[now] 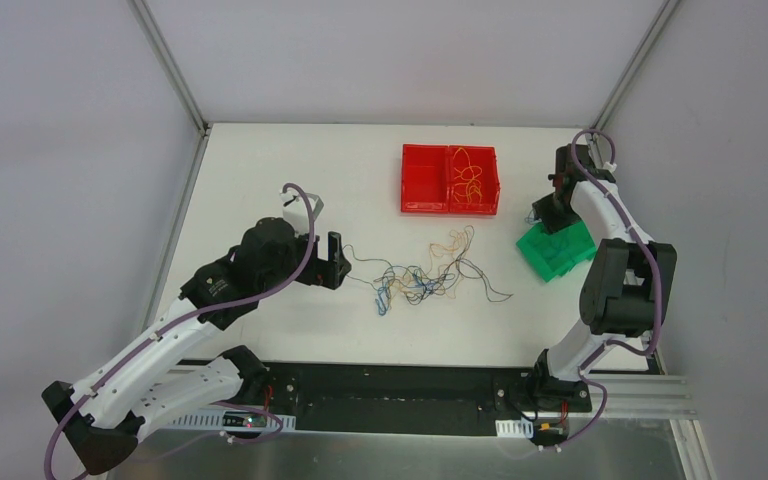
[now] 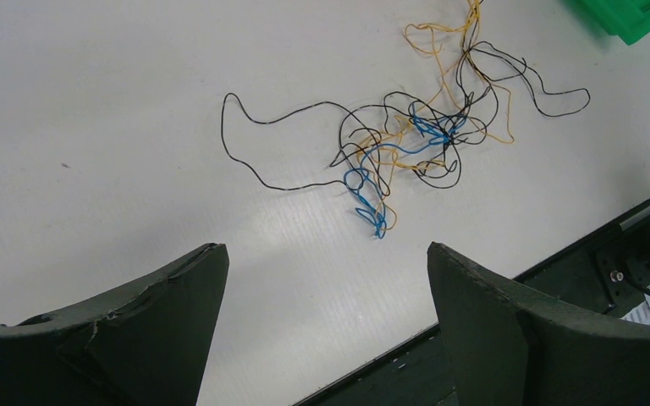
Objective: Untangle the cables
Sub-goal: Place the cable in the bin, then untie the cable.
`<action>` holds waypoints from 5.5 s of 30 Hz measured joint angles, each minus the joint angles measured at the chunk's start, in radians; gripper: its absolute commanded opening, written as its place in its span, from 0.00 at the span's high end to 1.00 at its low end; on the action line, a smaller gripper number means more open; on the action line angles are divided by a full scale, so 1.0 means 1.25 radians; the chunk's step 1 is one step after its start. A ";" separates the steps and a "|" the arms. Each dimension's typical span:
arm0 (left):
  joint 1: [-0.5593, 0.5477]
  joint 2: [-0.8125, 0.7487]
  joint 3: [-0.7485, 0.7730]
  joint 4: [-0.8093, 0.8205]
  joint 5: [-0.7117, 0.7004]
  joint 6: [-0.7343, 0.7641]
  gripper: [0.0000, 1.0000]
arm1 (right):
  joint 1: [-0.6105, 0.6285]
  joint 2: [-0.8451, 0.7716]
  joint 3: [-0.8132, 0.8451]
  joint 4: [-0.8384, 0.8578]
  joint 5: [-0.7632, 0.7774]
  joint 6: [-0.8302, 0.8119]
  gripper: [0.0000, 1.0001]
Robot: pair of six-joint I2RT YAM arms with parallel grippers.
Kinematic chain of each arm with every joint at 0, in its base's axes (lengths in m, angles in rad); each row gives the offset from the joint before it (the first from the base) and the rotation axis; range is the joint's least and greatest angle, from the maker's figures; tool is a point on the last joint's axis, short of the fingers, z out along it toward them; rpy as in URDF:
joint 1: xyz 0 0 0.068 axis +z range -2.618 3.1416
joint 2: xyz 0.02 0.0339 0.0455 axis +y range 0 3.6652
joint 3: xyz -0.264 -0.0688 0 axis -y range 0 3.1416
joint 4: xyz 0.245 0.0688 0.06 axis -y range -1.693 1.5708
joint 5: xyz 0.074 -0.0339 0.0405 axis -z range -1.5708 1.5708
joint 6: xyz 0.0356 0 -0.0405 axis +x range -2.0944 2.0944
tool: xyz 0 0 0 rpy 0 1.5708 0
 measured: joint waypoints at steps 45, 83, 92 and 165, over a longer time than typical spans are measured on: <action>0.000 0.009 0.004 -0.011 0.015 0.000 0.10 | 0.000 -0.064 0.000 -0.014 0.006 -0.012 1.00; 0.000 0.015 0.007 -0.016 0.044 -0.002 0.06 | -0.093 0.011 -0.077 -0.050 0.093 0.093 0.18; 0.000 0.164 0.007 -0.016 0.112 -0.024 0.07 | -0.063 -0.126 -0.082 -0.025 0.105 0.011 0.12; 0.769 0.024 -0.159 0.090 0.202 -0.342 1.00 | 0.186 -0.631 -0.144 -0.047 -0.125 -0.197 1.00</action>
